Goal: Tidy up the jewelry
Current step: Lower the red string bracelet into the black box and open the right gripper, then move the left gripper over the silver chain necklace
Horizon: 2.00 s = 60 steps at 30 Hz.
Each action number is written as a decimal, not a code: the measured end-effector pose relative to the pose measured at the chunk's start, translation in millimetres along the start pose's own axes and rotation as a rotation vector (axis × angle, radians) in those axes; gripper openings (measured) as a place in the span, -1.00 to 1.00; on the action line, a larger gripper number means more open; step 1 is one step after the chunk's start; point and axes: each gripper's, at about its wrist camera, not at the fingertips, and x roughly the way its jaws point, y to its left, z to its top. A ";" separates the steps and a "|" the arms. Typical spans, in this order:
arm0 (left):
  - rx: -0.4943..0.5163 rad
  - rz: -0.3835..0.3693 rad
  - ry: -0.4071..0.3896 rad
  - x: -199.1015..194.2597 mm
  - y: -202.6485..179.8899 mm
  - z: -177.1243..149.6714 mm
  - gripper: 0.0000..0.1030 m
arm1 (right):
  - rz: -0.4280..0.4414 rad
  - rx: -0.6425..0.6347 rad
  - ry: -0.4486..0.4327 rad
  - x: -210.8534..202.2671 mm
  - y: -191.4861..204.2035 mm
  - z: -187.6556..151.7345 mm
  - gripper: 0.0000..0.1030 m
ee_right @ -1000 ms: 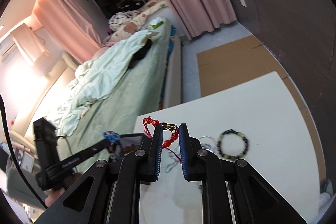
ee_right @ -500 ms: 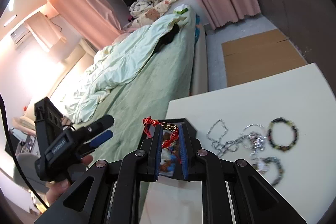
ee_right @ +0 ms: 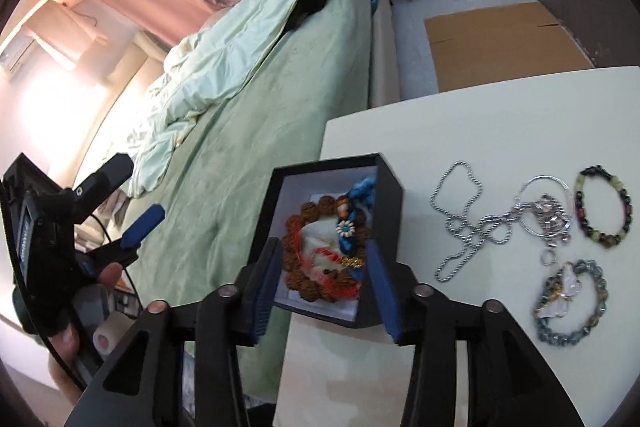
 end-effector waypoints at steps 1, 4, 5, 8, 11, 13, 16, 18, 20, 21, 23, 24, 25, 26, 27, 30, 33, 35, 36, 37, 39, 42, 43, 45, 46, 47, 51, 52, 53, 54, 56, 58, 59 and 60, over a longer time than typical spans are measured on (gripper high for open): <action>0.005 -0.001 0.002 -0.4 -0.2 -0.1 0.98 | 0.006 0.005 -0.004 -4.7 -2.8 0.1 -0.09; 0.022 -0.002 0.005 1.2 -5.8 -2.3 0.98 | 0.011 0.017 -0.029 -21.3 -12.4 0.9 -0.07; 0.031 -0.002 0.007 1.7 -9.5 -4.2 0.98 | 0.004 0.021 -0.039 -27.5 -14.7 1.8 -0.01; 0.058 -0.005 0.018 5.0 -21.3 -9.9 0.98 | -0.020 0.039 -0.068 -46.0 -27.5 2.9 0.05; 0.099 -0.012 0.035 10.7 -37.8 -17.4 0.98 | -0.052 0.050 -0.082 -62.4 -39.8 3.7 0.05; 0.121 -0.015 0.044 13.9 -46.4 -21.9 0.98 | -0.076 0.058 -0.092 -74.3 -49.7 3.2 0.05; 0.158 -0.020 0.062 20.0 -60.9 -30.0 0.98 | -0.102 0.074 -0.102 -87.5 -64.2 2.0 0.05; 0.185 -0.028 0.072 24.5 -71.5 -35.9 0.98 | -0.111 0.100 -0.105 -95.1 -75.8 1.0 0.05; 0.209 -0.036 0.079 27.9 -80.8 -41.2 0.98 | -0.118 0.130 -0.102 -100.2 -87.7 0.2 0.14; 0.227 -0.041 0.082 30.4 -87.3 -44.8 0.98 | -0.124 0.141 -0.100 -102.3 -92.3 -0.3 0.35; 0.257 -0.054 0.091 35.3 -98.4 -50.5 0.95 | -0.130 0.160 -0.105 -107.0 -101.0 -1.3 0.68; 0.269 -0.060 0.096 37.6 -102.8 -52.7 0.92 | -0.134 0.173 -0.107 -109.1 -105.6 -1.4 0.76; 0.285 -0.068 0.104 40.9 -107.7 -54.8 0.90 | -0.137 0.187 -0.108 -111.7 -110.7 -1.5 0.76; 0.312 -0.075 0.116 45.8 -114.9 -58.7 0.84 | -0.137 0.198 -0.111 -113.9 -115.1 -1.6 0.76; 0.337 -0.078 0.128 49.9 -121.3 -62.5 0.75 | -0.138 0.209 -0.115 -116.1 -119.5 -1.5 0.76; 0.410 -0.078 0.171 64.4 -137.9 -75.4 0.58 | -0.156 0.251 -0.115 -120.2 -133.0 -1.4 0.76; 0.467 -0.082 0.209 78.4 -151.8 -88.8 0.39 | -0.156 0.295 -0.115 -124.0 -146.0 -1.7 0.76; 0.491 -0.079 0.232 88.8 -159.1 -95.7 0.25 | -0.153 0.322 -0.120 -126.0 -152.6 -1.5 0.76; 0.500 -0.074 0.241 93.4 -161.6 -97.8 0.18 | -0.158 0.331 -0.124 -127.0 -156.4 -1.3 0.76; 0.508 -0.068 0.251 97.9 -162.8 -99.5 0.14 | -0.164 0.339 -0.128 -128.1 -159.4 -0.7 0.76; 0.530 -0.025 0.276 110.0 -165.3 -103.2 0.08 | -0.164 0.353 -0.132 -129.3 -163.6 0.4 0.76; 0.580 0.037 0.304 125.6 -168.9 -111.5 -0.10 | -0.159 0.377 -0.132 -130.6 -170.8 2.7 0.76; 0.595 0.048 0.315 130.6 -170.6 -115.2 -0.12 | -0.162 0.384 -0.134 -131.3 -173.3 3.8 0.76; 0.612 0.058 0.327 137.4 -172.4 -121.3 -0.13 | -0.165 0.391 -0.138 -132.9 -177.3 5.9 0.76; 0.622 0.063 0.334 140.9 -173.6 -124.1 -0.13 | -0.162 0.396 -0.140 -133.6 -179.1 7.0 0.76; 0.633 0.074 0.341 144.6 -174.6 -126.6 -0.13 | -0.160 0.398 -0.141 -133.8 -179.4 7.5 0.76; 0.674 0.135 0.375 162.2 -174.6 -137.8 -0.15 | -0.161 0.403 -0.145 -135.8 -183.5 10.5 0.76; 0.679 0.152 0.381 166.1 -173.9 -140.0 -0.15 | -0.163 0.404 -0.145 -135.9 -184.4 11.2 0.76; 0.685 0.173 0.388 171.1 -172.9 -142.5 -0.15 | -0.162 0.405 -0.145 -136.1 -185.9 12.7 0.76; 0.688 0.186 0.392 174.2 -172.4 -143.8 -0.15 | -0.161 0.407 -0.144 -136.2 -187.0 13.4 0.76; 0.698 0.218 0.392 180.8 -171.2 -145.8 -0.17 | -0.160 0.410 -0.145 -136.8 -189.4 15.6 0.76; 0.705 0.246 0.397 188.2 -169.0 -147.5 -0.20 | -0.159 0.412 -0.147 -137.3 -190.4 16.8 0.76; 0.704 0.249 0.406 191.1 -167.8 -147.7 -0.21 | -0.159 0.412 -0.147 -137.4 -191.5 17.5 0.76; 0.704 0.248 0.416 194.2 -167.1 -148.8 -0.21 | -0.159 0.411 -0.149 -137.4 -192.1 18.6 0.76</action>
